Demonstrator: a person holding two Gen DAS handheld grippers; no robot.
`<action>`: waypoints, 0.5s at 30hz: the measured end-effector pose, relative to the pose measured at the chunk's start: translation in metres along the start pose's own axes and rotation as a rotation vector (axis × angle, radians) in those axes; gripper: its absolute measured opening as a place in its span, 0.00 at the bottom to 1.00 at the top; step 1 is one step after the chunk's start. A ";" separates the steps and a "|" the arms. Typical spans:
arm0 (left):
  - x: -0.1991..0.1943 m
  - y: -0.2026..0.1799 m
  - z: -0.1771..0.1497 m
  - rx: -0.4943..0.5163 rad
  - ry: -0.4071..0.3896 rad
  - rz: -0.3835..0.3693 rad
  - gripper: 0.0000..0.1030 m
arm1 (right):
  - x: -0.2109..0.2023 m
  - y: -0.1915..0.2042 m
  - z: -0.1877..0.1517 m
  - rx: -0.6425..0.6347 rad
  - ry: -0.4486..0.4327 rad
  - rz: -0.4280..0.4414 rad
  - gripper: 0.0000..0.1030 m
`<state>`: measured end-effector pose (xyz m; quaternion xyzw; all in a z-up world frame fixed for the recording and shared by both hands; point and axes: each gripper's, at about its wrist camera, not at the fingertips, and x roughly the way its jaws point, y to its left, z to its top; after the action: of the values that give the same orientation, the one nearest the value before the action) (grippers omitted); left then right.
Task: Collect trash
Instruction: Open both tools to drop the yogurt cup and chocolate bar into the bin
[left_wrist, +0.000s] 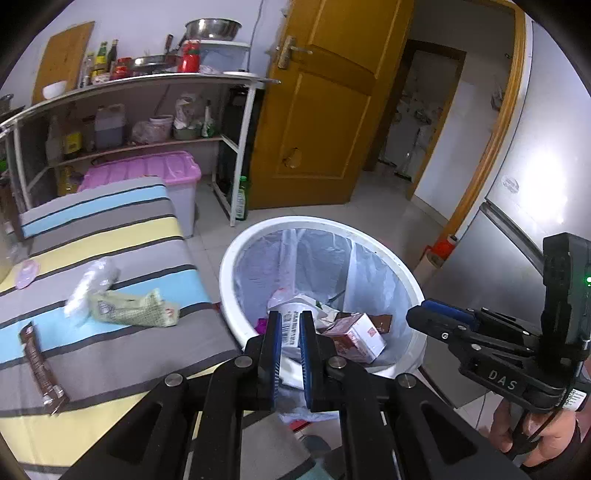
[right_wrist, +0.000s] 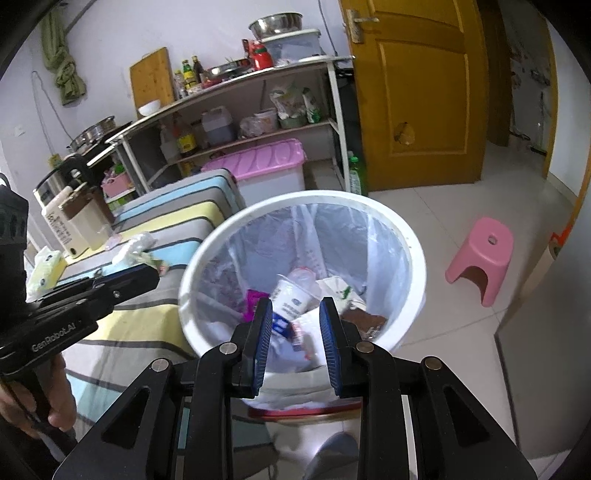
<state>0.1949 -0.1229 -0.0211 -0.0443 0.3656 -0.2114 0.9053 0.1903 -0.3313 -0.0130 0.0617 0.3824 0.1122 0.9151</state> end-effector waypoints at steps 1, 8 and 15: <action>-0.004 0.001 -0.001 -0.002 -0.005 0.007 0.08 | -0.002 0.003 0.000 -0.005 -0.004 0.006 0.27; -0.037 0.013 -0.010 -0.019 -0.044 0.063 0.08 | -0.012 0.029 -0.005 -0.047 -0.014 0.052 0.27; -0.061 0.025 -0.021 -0.041 -0.064 0.108 0.09 | -0.018 0.052 -0.010 -0.082 -0.021 0.091 0.30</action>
<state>0.1500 -0.0731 -0.0027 -0.0499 0.3425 -0.1532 0.9256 0.1626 -0.2853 0.0023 0.0429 0.3646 0.1687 0.9147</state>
